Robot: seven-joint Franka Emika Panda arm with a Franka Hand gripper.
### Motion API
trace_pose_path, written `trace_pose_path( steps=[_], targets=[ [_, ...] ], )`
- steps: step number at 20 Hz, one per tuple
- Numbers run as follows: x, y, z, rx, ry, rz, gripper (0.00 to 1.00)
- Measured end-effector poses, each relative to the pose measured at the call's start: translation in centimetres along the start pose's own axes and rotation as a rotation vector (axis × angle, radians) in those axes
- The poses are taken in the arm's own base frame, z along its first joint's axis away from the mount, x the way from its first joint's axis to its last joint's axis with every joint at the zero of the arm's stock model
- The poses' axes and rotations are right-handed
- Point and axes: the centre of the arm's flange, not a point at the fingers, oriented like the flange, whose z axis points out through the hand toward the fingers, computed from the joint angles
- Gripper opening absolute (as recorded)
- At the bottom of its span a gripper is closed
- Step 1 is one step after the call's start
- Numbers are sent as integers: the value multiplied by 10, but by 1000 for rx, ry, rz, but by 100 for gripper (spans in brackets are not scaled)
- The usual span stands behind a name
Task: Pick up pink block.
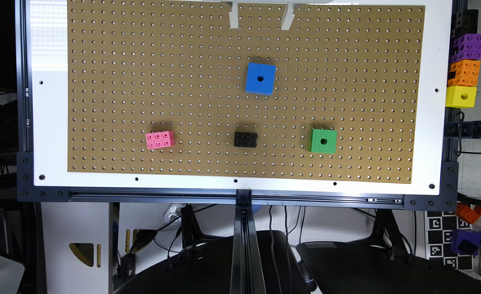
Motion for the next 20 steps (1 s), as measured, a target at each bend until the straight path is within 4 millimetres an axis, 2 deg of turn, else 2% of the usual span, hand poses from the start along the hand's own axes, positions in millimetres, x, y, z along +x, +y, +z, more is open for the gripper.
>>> trace_pose_path(
  steps=[3,5,8,10,15,20],
  targets=[
    [1,1,0,-2,1,1,100],
    [11,9,0,-4,4,4,100],
    [44,37,-1,-1,11,5,100],
    [60,49,-1,2,16,4,100],
    [83,48,-3,5,22,9,100],
    [129,45,0,5,25,9,100]
  ],
)
